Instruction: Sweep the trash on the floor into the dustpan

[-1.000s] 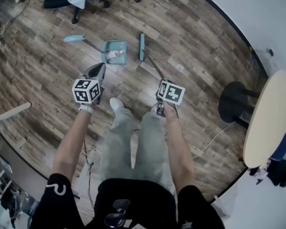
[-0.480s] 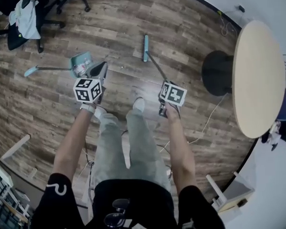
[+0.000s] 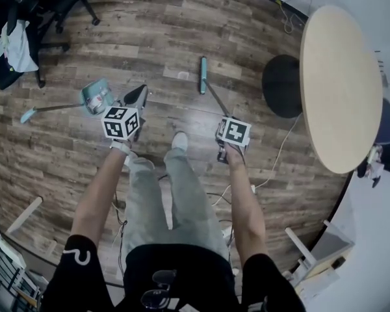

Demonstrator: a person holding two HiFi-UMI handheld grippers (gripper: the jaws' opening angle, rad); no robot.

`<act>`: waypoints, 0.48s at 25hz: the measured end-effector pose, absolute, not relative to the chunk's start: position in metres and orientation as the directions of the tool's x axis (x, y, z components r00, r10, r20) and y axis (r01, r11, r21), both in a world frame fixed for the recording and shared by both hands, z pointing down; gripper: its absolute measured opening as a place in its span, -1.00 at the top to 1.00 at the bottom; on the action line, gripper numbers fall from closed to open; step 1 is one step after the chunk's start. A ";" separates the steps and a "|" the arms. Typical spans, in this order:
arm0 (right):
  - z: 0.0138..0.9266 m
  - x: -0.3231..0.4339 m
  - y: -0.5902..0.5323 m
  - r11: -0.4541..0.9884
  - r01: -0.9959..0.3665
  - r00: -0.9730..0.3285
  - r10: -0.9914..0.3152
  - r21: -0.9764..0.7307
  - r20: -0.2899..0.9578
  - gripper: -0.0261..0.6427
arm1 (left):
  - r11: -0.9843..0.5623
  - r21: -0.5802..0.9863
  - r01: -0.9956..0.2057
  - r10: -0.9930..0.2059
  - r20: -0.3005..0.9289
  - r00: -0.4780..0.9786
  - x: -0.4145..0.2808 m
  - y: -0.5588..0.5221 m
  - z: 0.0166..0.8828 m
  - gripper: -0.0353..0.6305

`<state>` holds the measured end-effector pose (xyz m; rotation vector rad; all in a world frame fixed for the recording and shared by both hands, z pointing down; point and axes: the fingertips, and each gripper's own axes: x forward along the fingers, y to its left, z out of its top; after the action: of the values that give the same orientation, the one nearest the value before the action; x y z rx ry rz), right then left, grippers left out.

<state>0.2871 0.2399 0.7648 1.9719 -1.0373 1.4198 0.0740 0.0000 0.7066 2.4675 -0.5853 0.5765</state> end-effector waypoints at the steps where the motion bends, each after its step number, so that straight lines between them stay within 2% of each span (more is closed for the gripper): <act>1: 0.767 0.279 0.235 -0.577 -0.815 0.151 -0.301 -0.053 0.942 0.67 | -0.760 0.396 -0.515 -0.285 0.509 0.812 0.070 -0.002 0.708 0.91; 5: 0.772 0.245 0.225 -0.543 -0.839 0.119 -0.253 -0.039 0.960 0.67 | -0.741 0.397 -0.542 -0.311 0.513 0.800 0.042 -0.010 0.712 0.91; 8: 0.769 0.224 0.226 -0.507 -0.860 0.147 -0.150 0.052 0.978 0.67 | -0.715 0.399 -0.574 -0.348 0.508 0.787 0.011 -0.022 0.713 0.91; 12: 0.773 0.172 0.177 -0.463 -0.883 0.070 -0.286 -0.073 0.956 0.67 | -0.674 0.406 -0.618 -0.394 0.511 0.764 -0.043 -0.035 0.716 0.91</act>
<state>0.1719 0.1770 0.7733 1.8042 -1.1600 1.4082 -0.0430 -0.0346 0.7159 2.3865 -0.7554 0.5189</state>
